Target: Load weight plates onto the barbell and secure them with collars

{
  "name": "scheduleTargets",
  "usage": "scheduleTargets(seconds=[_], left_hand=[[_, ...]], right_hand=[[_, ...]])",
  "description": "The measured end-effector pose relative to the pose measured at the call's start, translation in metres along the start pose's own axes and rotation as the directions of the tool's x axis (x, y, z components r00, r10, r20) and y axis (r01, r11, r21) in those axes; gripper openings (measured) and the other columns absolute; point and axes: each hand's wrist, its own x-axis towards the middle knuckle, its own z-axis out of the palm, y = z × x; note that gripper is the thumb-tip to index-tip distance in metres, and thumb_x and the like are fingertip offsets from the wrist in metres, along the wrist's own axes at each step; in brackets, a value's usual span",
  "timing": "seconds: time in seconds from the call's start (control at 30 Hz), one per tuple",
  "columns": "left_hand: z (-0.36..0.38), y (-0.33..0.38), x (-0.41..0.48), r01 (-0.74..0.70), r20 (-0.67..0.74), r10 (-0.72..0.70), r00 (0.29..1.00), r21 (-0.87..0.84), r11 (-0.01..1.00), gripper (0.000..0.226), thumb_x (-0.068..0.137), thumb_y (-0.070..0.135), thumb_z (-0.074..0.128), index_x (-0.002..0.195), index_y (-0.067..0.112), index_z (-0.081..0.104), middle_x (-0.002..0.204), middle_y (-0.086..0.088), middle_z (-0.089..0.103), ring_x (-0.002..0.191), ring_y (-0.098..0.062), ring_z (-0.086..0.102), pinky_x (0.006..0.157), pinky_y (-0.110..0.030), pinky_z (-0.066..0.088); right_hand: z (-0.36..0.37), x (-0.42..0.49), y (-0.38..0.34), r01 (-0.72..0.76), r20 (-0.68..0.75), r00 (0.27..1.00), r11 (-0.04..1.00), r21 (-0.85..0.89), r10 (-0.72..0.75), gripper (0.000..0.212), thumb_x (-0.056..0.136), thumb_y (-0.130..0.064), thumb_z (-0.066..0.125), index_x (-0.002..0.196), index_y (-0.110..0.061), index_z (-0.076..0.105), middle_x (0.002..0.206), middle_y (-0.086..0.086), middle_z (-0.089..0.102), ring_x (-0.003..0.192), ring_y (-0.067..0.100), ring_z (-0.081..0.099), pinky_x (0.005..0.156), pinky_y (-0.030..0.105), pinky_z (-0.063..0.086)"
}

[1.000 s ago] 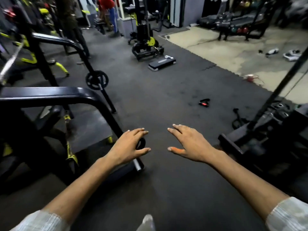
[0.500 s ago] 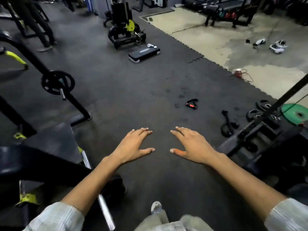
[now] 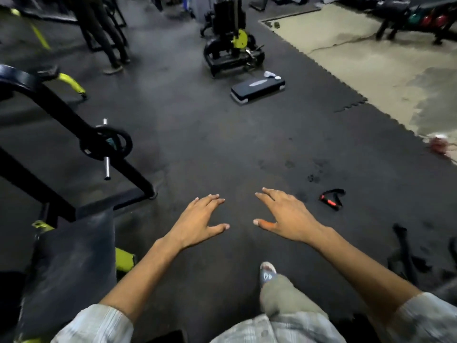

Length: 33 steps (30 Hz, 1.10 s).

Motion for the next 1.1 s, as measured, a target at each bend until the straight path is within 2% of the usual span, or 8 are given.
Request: scheduleTargets(seconds=[0.23, 0.37, 0.47, 0.6, 0.87, 1.0, 1.1], left_hand=[[-0.073, -0.082, 0.136, 0.229, -0.088, -0.239, 0.967, -0.111, 0.967, 0.091, 0.083, 0.078, 0.043, 0.155, 0.023, 0.04, 0.163, 0.002, 0.039, 0.154, -0.016, 0.031, 0.127, -0.043, 0.02], [-0.089, -0.142, 0.205, 0.309, -0.105, -0.327, 0.939, -0.158, 0.938, 0.095, 0.079, 0.081, 0.04, 0.155, 0.023, 0.041, 0.163, 0.002, 0.04, 0.153, -0.015, 0.032, 0.127, -0.042, 0.021], [-0.104, -0.208, 0.269, 0.356, -0.112, -0.381, 0.918, -0.193, 0.914, 0.095, 0.077, 0.081, 0.04, 0.154, 0.024, 0.042, 0.162, 0.002, 0.04, 0.152, -0.018, 0.034, 0.126, -0.042, 0.022], [-0.147, -0.296, 0.35, 0.384, -0.111, -0.407, 0.907, -0.185, 0.905, 0.096, 0.078, 0.081, 0.04, 0.154, 0.023, 0.042, 0.162, 0.0, 0.041, 0.152, -0.02, 0.035, 0.125, -0.042, 0.022], [-0.262, -0.455, 0.464, 0.44, -0.163, -0.469, 0.868, -0.185, 0.879, 0.095, 0.079, 0.081, 0.041, 0.153, 0.022, 0.043, 0.16, 0.001, 0.043, 0.15, -0.017, 0.037, 0.124, -0.041, 0.024], [-0.291, -0.541, 0.507, 0.515, -0.174, -0.549, 0.818, -0.206, 0.832, 0.096, 0.078, 0.082, 0.039, 0.154, 0.024, 0.042, 0.162, 0.002, 0.041, 0.151, -0.017, 0.035, 0.126, -0.04, 0.022], [-0.306, -0.611, 0.54, 0.592, -0.189, -0.639, 0.746, -0.252, 0.766, 0.097, 0.077, 0.081, 0.04, 0.154, 0.023, 0.042, 0.161, 0.001, 0.042, 0.151, -0.018, 0.036, 0.125, -0.041, 0.021]], right_hand=[[-0.092, 0.222, 0.062, 0.167, 0.097, 0.982, 0.986, -0.02, -0.164, 0.084, 0.094, -0.073, 0.045, 0.161, -0.024, 0.028, 0.166, 0.002, 0.035, 0.152, 0.024, 0.034, 0.119, 0.043, 0.036], [-0.115, 0.341, 0.073, 0.243, 0.109, 0.965, 0.969, -0.036, -0.238, 0.084, 0.093, -0.074, 0.045, 0.16, -0.025, 0.031, 0.163, 0.001, 0.039, 0.15, 0.023, 0.037, 0.118, 0.042, 0.038], [-0.123, 0.448, 0.073, 0.31, 0.11, 0.947, 0.949, -0.051, -0.303, 0.091, 0.087, -0.08, 0.035, 0.159, -0.023, 0.034, 0.159, 0.003, 0.044, 0.147, 0.025, 0.042, 0.116, 0.043, 0.039], [-0.143, 0.577, 0.062, 0.367, 0.133, 0.925, 0.928, -0.066, -0.357, 0.082, 0.095, -0.07, 0.05, 0.16, -0.023, 0.032, 0.161, 0.004, 0.041, 0.147, 0.025, 0.041, 0.117, 0.042, 0.038], [-0.212, 0.812, 0.019, 0.469, 0.137, 0.878, 0.882, -0.051, -0.459, 0.081, 0.096, -0.07, 0.049, 0.16, -0.024, 0.032, 0.161, 0.002, 0.041, 0.146, 0.024, 0.042, 0.115, 0.043, 0.041], [-0.216, 0.938, -0.012, 0.56, 0.152, 0.823, 0.827, -0.054, -0.548, 0.08, 0.095, -0.069, 0.05, 0.159, -0.023, 0.034, 0.16, 0.003, 0.042, 0.145, 0.026, 0.044, 0.113, 0.045, 0.041], [-0.215, 1.038, -0.041, 0.657, 0.179, 0.747, 0.752, -0.057, -0.64, 0.08, 0.096, -0.068, 0.05, 0.159, -0.022, 0.033, 0.16, 0.004, 0.042, 0.144, 0.026, 0.045, 0.113, 0.045, 0.042]])
